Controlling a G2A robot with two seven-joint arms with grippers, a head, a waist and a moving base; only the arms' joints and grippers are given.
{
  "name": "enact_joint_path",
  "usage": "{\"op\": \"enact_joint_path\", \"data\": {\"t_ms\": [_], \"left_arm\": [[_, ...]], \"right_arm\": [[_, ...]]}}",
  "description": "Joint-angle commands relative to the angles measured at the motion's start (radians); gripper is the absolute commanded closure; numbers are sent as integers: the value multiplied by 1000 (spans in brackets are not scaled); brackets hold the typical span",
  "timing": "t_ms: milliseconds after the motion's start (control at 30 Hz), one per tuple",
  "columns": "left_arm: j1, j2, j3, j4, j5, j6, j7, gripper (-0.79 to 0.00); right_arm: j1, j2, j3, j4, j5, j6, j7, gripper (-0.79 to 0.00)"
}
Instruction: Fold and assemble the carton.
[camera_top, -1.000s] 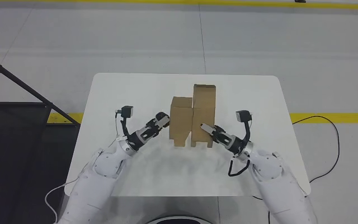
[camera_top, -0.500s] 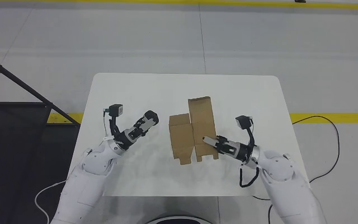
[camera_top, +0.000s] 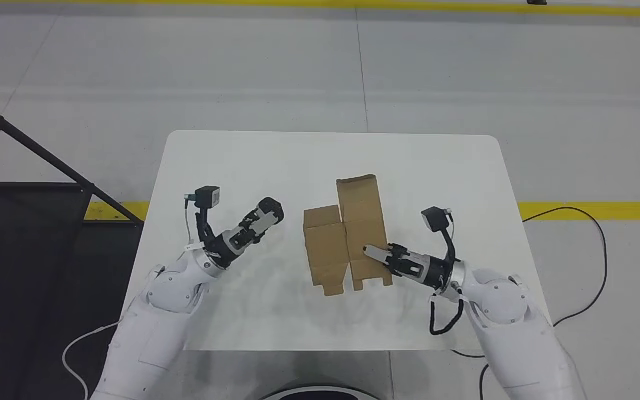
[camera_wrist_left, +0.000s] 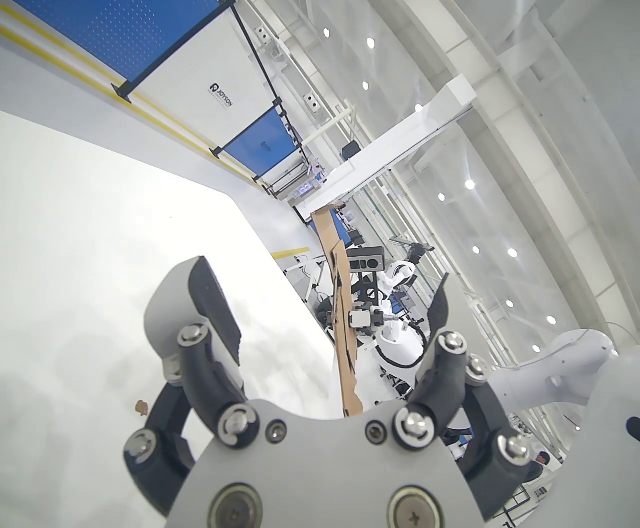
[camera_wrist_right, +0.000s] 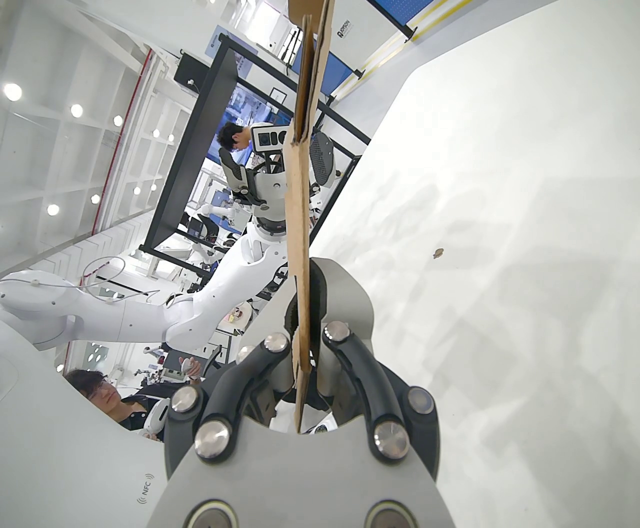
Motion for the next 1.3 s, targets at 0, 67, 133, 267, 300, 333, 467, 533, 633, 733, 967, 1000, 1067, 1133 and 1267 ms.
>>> {"op": "enact_joint_path", "data": {"t_ms": [0,67,133,267,300,333,467,533,633,733,967,1000,1067,1133,1267], "left_arm": [[0,0,0,0,0,0,0,-785],[0,0,0,0,0,0,0,-785],[0,0,0,0,0,0,0,-785],[0,0,0,0,0,0,0,-785],[0,0,0,0,0,0,0,-785],[0,0,0,0,0,0,0,-785],[2,0,1,-2,-2,1,2,-785],[4,1,7,-2,-9,-12,-7,-785],[-8,2,12,20,7,-65,-17,-785],[-32,2,26,50,-12,-135,-34,-785],[-106,3,67,90,-67,-218,-91,-785],[-111,4,68,84,-78,-218,-102,-785],[-119,5,70,62,-108,-218,-126,-785],[-120,6,65,47,-138,-218,-154,-785],[-118,9,42,34,-159,-218,-180,-785]], "right_arm": [[0,0,0,0,0,0,0,0],[0,0,0,0,0,0,0,0],[0,0,0,0,0,0,0,0],[0,0,0,0,0,0,0,0],[0,0,0,0,0,0,0,0],[0,0,0,0,0,0,0,0],[0,0,0,0,0,0,0,0],[0,0,0,0,0,0,0,0],[-12,0,-8,-26,-14,7,-38,0],[-22,0,-5,-43,-10,-16,-67,0],[-40,5,1,-63,8,-100,-93,0],[-41,6,0,-63,13,-106,-90,0],[-44,7,-4,-61,31,-112,-87,0],[-45,9,-8,-58,58,-119,-77,0],[-42,14,-5,-66,81,-111,-49,0]]}}
